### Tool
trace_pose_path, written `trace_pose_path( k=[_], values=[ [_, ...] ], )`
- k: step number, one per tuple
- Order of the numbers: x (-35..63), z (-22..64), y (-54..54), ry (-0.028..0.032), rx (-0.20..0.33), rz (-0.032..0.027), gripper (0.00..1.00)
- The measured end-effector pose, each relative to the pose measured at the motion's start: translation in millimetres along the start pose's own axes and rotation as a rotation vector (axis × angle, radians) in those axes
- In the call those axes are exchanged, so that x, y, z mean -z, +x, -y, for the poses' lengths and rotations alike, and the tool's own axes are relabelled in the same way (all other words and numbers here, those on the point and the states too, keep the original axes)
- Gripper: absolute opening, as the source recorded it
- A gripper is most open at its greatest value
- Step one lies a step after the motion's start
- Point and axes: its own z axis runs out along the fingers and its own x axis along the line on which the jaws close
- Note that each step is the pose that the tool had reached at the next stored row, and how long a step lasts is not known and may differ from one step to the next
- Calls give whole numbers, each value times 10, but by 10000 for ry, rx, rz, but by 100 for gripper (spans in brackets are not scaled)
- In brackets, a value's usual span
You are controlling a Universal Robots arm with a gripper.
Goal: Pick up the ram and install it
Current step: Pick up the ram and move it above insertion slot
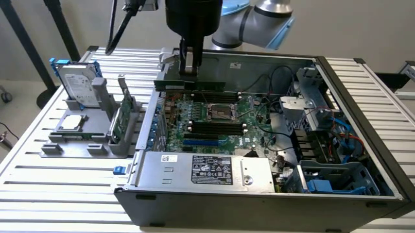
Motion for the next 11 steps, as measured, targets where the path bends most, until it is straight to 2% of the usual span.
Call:
trace_pose_path(
  k=[5,11],
  values=[
    [-62,205,-54,-1,-2,-54,14],
    [-163,334,-259,1,-6,-145,14]
  ],
)
